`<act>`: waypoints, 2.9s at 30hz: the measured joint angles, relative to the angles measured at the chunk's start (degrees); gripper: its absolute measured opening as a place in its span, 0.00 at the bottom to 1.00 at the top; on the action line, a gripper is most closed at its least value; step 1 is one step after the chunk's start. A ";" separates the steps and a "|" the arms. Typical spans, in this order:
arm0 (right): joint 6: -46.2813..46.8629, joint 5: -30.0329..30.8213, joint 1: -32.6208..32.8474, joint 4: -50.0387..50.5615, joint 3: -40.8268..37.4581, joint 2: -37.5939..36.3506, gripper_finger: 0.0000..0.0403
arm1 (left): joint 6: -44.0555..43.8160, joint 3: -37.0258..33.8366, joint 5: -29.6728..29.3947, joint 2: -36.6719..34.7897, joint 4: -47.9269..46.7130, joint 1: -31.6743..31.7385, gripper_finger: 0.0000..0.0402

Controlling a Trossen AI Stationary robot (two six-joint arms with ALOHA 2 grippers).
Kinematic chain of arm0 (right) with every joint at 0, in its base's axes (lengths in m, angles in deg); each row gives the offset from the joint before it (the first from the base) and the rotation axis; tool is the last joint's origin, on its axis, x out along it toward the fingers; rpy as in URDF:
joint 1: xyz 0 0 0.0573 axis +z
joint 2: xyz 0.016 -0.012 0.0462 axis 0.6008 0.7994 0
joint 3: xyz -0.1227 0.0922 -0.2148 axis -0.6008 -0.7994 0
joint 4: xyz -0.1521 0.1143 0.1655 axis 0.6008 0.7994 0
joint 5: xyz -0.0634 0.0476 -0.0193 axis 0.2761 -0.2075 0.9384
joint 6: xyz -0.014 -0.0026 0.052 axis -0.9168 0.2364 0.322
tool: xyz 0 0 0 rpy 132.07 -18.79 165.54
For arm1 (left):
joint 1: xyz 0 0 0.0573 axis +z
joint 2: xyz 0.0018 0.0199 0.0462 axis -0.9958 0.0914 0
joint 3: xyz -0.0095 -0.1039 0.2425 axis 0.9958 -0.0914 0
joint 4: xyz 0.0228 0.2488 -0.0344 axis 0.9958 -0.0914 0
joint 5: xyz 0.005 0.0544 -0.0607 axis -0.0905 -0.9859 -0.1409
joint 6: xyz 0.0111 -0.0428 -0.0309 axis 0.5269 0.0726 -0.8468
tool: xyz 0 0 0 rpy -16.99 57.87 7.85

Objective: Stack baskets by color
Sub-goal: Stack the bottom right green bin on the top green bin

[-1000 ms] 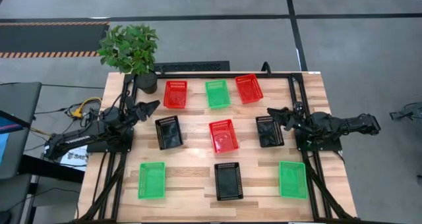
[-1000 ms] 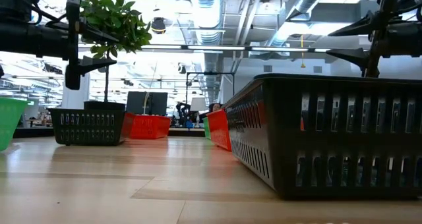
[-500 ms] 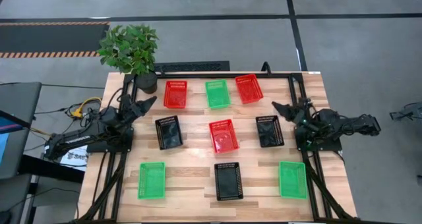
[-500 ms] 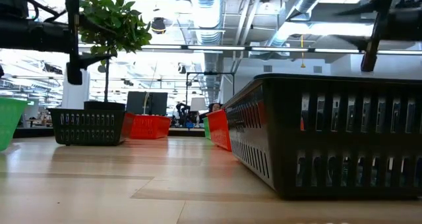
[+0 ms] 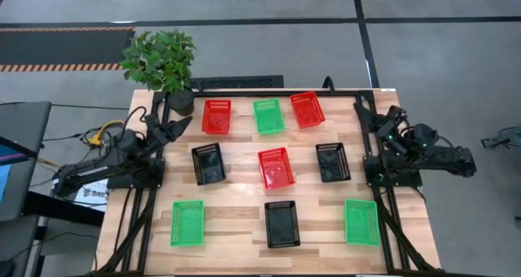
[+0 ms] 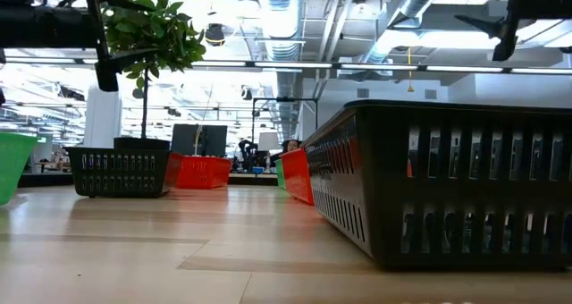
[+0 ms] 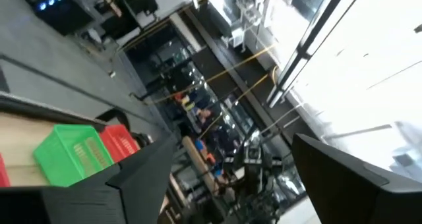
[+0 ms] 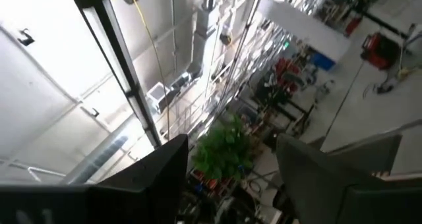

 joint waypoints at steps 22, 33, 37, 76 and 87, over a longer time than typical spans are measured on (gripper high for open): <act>17.52 -1.96 -2.10 25.01 15.19 22.73 0.64 | 3.89 18.01 9.21 31.34 -14.09 0.00 0.75; 14.19 -12.70 -8.28 37.48 28.95 37.42 0.64 | 3.96 20.05 18.48 39.85 -13.95 0.02 0.74; 11.33 -12.67 -12.10 48.15 36.60 44.37 0.64 | 6.31 25.10 20.24 43.71 -17.80 0.01 0.74; 25.95 -38.40 47.54 85.83 35.57 61.04 0.64 | 9.03 39.37 19.88 53.41 -33.16 0.00 0.74; 28.07 -38.63 46.76 81.16 23.78 61.06 0.64 | 8.88 39.37 16.56 53.41 -33.21 0.02 0.74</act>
